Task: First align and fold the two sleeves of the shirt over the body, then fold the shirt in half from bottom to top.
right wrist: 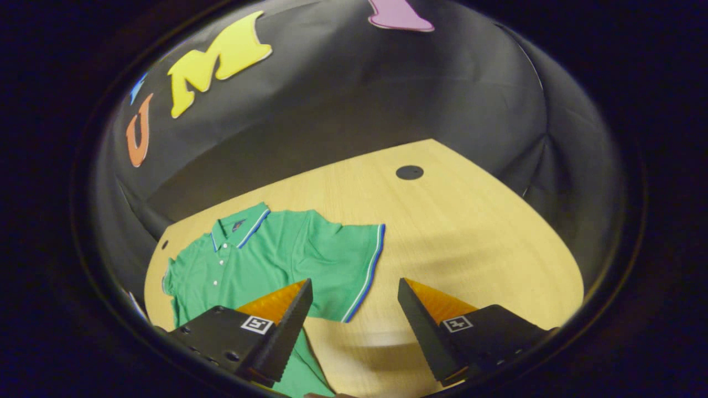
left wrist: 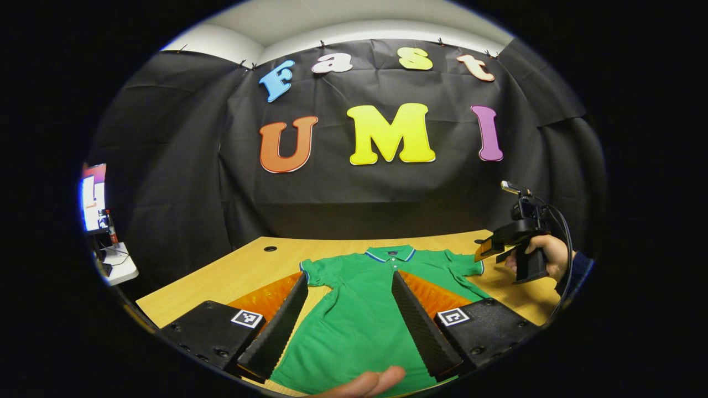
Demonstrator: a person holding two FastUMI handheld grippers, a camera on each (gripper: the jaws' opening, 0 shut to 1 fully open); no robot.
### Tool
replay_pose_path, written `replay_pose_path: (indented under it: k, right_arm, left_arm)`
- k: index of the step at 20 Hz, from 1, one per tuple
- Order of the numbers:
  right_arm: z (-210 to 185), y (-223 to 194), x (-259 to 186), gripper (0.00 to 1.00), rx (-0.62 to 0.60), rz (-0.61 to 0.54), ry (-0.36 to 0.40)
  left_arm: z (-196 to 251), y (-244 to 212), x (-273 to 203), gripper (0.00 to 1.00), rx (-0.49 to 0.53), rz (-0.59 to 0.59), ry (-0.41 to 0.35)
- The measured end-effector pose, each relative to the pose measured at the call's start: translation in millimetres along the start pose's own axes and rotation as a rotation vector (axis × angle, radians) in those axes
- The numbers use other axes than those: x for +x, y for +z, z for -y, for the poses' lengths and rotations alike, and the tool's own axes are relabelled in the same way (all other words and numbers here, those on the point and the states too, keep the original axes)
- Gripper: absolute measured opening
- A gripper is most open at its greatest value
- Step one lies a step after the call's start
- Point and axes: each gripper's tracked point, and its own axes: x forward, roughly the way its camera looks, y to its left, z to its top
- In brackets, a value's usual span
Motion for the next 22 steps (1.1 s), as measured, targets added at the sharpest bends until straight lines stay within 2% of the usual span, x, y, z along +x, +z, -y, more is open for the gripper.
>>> replay_pose_path:
  k: [2,5,7,8,9,10,11,12,13,14,15,19,22]
  right_arm:
    - [0.4,-3.7,9.9,0.87,0.02,-0.038,0.001]
    - [-9.9,-3.4,24.8,0.87,-0.008,-0.043,-0.01]
    - [-18.2,-3.4,33.5,0.82,-0.044,-0.043,-0.02]
    - [-19.5,-5.5,34.5,0.84,-0.078,-0.049,-0.036]
    - [-16.6,-2.9,39.9,0.79,-0.119,-0.038,-0.072]
    - [-12.8,-2.6,41.8,0.64,-0.167,-0.03,-0.115]
    - [-13.2,-1.6,42.3,0.59,-0.212,-0.02,-0.135]
    - [-15.9,-0.7,42.6,0.53,-0.237,-0.018,-0.13]
    - [-21.1,-2.6,44.4,0.52,-0.229,-0.029,-0.117]
    - [-22.8,-0.9,44.6,0.34,-0.226,-0.024,-0.113]
    - [-23.2,-3.1,45.0,0.33,-0.249,-0.029,-0.097]
    - [-24.2,1.8,44.0,0.02,-0.237,-0.032,-0.08]
    - [-24.2,8.0,35.9,0.01,-0.232,-0.027,-0.086]
  left_arm:
    - [-2.6,-6.6,4.4,0.99,-0.008,-0.018,0.003]
    - [-3.1,-10.4,10.1,0.99,-0.01,-0.033,0.005]
    - [-4.0,-13.9,12.0,0.99,-0.006,-0.04,0.007]
    - [-4.2,-16.1,12.7,0.99,-0.006,-0.045,0.005]
    - [-3.5,-18.4,13.2,0.99,-0.006,-0.053,0.002]
    - [-2.6,-20.9,14.9,0.99,-0.006,-0.059,0.001]
    - [-1.8,-21.5,15.7,0.99,-0.006,-0.062,0.0]
    - [-3.2,-21.6,15.3,0.99,-0.007,-0.063,0.002]
    - [-3.5,-21.6,15.6,0.99,-0.009,-0.064,0.003]
    - [-4.8,-22.2,15.6,0.99,-0.011,-0.066,0.004]
    - [-5.0,-23.0,15.6,0.99,-0.014,-0.07,0.007]
    - [-6.4,-22.7,13.6,0.99,-0.029,-0.077,0.005]
    - [-13.5,-16.6,11.7,0.99,-0.03,-0.06,0.02]
